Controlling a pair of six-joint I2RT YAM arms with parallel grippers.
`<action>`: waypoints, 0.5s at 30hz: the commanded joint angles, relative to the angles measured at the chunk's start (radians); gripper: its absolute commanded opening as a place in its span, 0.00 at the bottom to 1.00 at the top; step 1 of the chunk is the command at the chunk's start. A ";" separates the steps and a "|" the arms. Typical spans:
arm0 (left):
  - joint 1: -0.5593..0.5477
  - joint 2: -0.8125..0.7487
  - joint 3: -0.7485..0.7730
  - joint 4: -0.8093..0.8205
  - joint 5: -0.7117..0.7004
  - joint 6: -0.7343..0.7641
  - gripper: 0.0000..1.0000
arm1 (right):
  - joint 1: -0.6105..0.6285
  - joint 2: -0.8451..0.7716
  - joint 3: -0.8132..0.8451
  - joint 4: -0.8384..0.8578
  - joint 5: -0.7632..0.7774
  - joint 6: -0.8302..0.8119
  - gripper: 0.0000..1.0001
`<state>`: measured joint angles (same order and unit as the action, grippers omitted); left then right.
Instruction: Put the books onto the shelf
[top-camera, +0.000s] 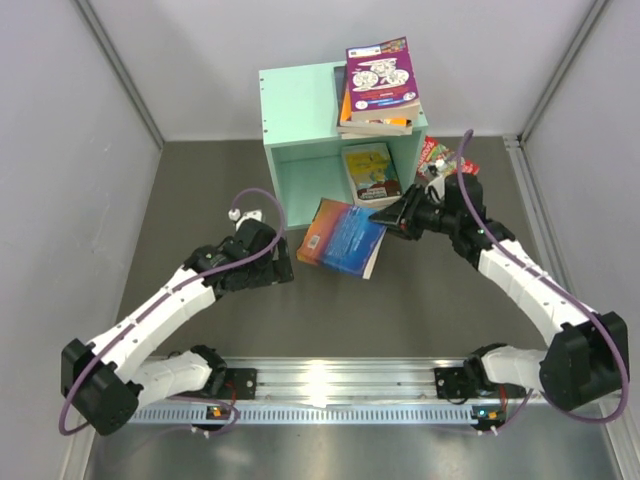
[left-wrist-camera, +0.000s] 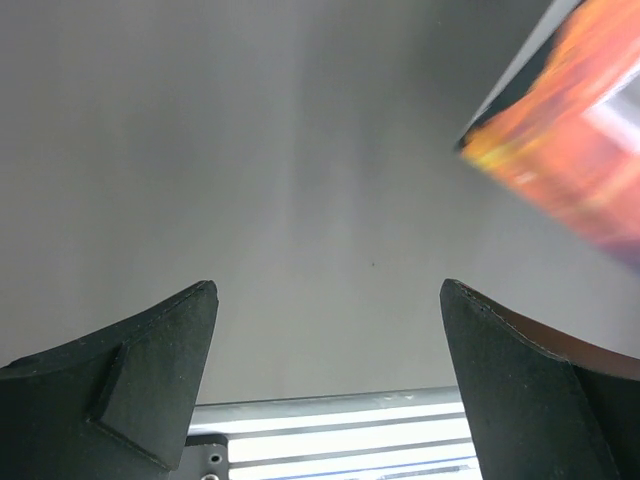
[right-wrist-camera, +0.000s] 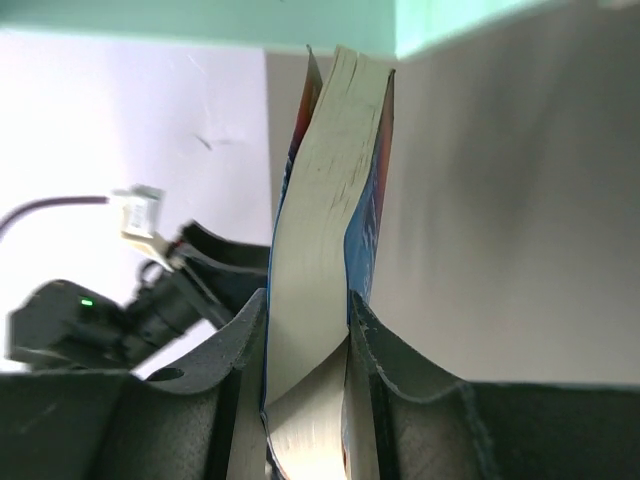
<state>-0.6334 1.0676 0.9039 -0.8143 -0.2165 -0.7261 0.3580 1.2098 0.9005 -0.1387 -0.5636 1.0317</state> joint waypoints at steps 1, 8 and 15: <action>0.030 0.025 0.061 0.043 0.008 0.063 0.98 | -0.050 0.013 0.149 0.128 -0.108 0.068 0.00; 0.142 0.008 0.066 0.043 0.091 0.111 0.98 | -0.099 0.066 0.115 0.405 0.055 0.259 0.00; 0.187 0.002 0.093 0.007 0.151 0.152 0.98 | -0.100 0.166 -0.109 1.006 0.309 0.525 0.00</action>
<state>-0.4541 1.0889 0.9447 -0.8143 -0.1013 -0.6182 0.2707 1.3350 0.7994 0.3466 -0.3691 1.3560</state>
